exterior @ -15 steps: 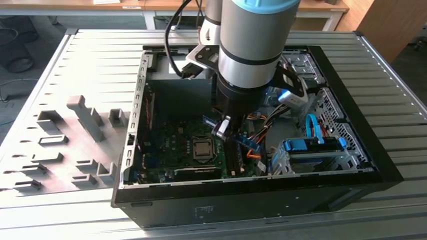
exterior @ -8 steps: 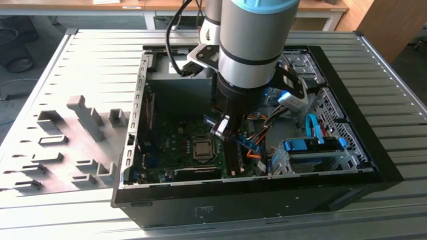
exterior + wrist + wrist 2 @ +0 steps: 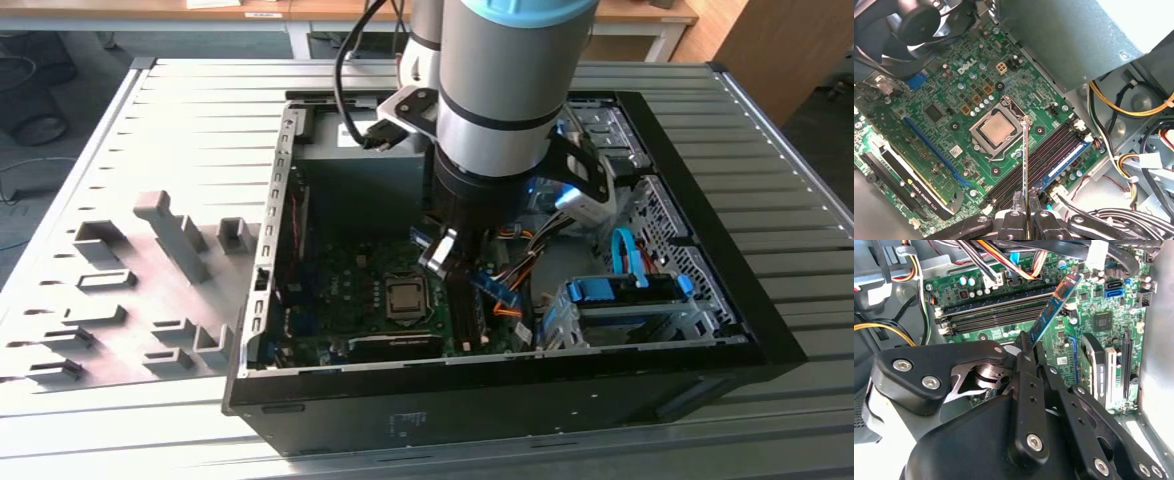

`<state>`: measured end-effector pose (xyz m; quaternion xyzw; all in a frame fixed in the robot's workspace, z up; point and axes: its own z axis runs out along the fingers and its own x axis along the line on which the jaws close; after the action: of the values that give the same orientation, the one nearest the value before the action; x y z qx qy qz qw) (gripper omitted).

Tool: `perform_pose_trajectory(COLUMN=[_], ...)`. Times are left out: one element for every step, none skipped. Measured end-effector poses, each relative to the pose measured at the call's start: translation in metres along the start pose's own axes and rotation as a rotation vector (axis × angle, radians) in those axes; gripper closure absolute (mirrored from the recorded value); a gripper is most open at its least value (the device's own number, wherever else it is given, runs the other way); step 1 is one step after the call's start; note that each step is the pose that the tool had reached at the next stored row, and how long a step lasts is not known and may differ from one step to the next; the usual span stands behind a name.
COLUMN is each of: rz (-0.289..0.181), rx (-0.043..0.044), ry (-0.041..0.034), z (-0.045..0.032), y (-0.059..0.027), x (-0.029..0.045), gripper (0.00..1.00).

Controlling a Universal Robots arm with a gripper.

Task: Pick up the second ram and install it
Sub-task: 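Insert the second ram into the second slot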

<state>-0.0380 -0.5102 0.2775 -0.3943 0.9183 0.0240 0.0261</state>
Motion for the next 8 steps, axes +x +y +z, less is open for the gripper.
perform_pose_trajectory(rz=[0.006, 0.011, 0.017, 0.023, 0.028, 0.035, 0.04, 0.046], rx=[0.0004, 0.0007, 0.0012, 0.0015, 0.0019, 0.0023, 0.0027, 0.0031], ry=[-0.0002, -0.0002, -0.0004, -0.0006, -0.0007, -0.0008, -0.0009, -0.0011], z=[0.0, 0.0, 0.0, 0.0001, 0.0001, 0.0001, 0.0001, 0.0001], y=[0.0, 0.0, 0.0, 0.0, 0.0, 0.0, 0.0, 0.0], x=[0.0, 0.0, 0.0, 0.0, 0.0, 0.0, 0.0, 0.0], gripper=[0.86, 0.86, 0.86, 0.86, 0.86, 0.86, 0.86, 0.86])
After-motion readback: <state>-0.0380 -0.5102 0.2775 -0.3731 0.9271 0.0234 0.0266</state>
